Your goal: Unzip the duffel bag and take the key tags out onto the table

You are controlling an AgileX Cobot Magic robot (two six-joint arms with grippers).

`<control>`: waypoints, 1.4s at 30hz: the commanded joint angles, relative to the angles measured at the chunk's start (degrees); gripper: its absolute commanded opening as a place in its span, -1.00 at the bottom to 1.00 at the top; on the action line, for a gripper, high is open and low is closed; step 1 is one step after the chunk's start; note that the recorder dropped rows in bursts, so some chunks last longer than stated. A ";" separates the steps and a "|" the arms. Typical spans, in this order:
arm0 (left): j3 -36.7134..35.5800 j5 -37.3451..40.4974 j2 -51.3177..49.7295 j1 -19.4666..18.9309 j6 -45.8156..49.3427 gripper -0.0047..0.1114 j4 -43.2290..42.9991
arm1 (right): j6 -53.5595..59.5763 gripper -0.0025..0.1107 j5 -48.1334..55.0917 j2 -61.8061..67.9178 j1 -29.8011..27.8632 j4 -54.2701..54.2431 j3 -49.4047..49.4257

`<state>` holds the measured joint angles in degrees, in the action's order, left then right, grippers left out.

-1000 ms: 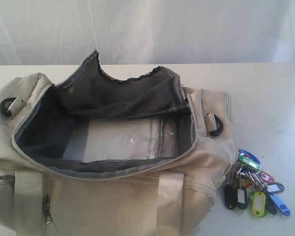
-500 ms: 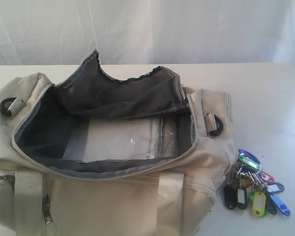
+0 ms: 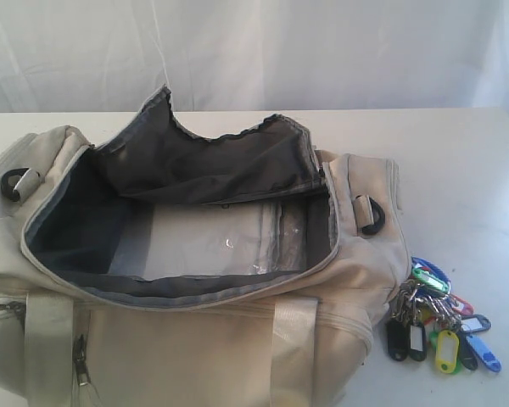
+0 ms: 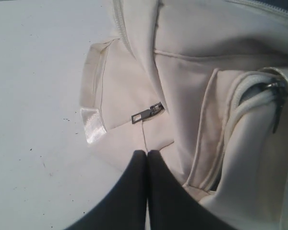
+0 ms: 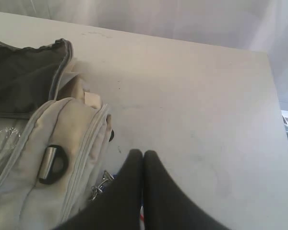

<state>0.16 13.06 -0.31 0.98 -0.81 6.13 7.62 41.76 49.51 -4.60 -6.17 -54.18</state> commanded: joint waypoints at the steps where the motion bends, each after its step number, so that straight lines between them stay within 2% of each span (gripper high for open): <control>1: -0.16 0.10 0.31 -0.76 -0.66 -0.92 0.28 | -0.01 -0.96 -0.71 -0.30 -0.07 -0.02 -0.38; 3: -0.16 0.00 0.31 -3.10 -0.66 -0.92 0.16 | -0.01 -0.96 -0.71 -0.30 -0.07 -0.02 -0.38; 6: -0.16 -0.11 0.31 -3.78 -0.66 -0.92 0.02 | -0.01 -0.96 -0.71 -0.30 -0.07 -0.02 -0.38; 36: -0.16 -1.48 0.31 -3.79 -0.54 -0.92 -0.88 | -0.01 -0.96 -0.71 -0.30 -0.07 -0.02 -0.38; 42: -0.16 -1.48 0.31 -3.79 -0.54 -0.92 -0.88 | -0.01 -0.96 -0.71 -10.85 -1.25 0.32 -0.38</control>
<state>0.16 11.89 -0.31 -2.58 -0.96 4.98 7.62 41.76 44.74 -4.72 -6.06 -54.18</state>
